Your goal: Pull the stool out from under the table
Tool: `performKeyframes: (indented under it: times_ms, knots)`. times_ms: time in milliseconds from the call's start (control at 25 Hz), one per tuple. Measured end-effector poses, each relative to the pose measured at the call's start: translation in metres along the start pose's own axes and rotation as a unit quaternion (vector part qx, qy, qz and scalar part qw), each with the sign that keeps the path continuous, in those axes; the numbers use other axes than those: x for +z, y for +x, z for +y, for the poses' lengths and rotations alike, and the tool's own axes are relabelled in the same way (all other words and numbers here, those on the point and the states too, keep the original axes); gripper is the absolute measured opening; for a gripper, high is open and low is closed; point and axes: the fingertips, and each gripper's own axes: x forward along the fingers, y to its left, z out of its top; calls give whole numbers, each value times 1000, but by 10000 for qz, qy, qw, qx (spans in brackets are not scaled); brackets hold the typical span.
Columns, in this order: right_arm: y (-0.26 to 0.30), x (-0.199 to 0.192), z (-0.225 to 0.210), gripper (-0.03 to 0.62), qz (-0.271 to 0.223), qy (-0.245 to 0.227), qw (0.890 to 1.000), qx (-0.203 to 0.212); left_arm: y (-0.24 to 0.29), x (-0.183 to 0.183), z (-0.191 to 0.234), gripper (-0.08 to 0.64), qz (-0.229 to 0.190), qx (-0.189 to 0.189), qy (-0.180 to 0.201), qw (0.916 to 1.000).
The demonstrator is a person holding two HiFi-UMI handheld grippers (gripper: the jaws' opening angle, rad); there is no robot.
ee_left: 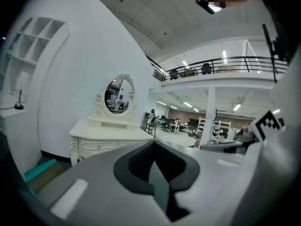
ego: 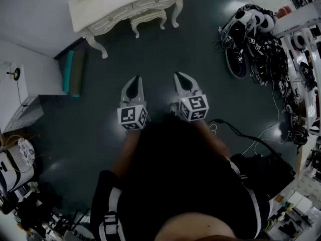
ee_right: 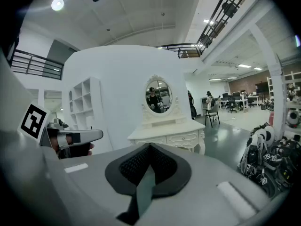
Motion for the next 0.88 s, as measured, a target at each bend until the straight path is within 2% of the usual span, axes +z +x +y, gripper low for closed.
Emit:
performKeyframes:
  times_ms: [240,480,880]
  knots:
    - [6,-3,-9,-3,70,-140,9999,58,11,-5,-4,9,51,59,4,10000]
    - [3,2,-27,-3,-4,-66,9998,163,22,-6,-18,9,81,161,0,9998]
    - [5,-1,-78,-3,62,25,9988,480,44,-18,-48,9,113,574,-16,9983]
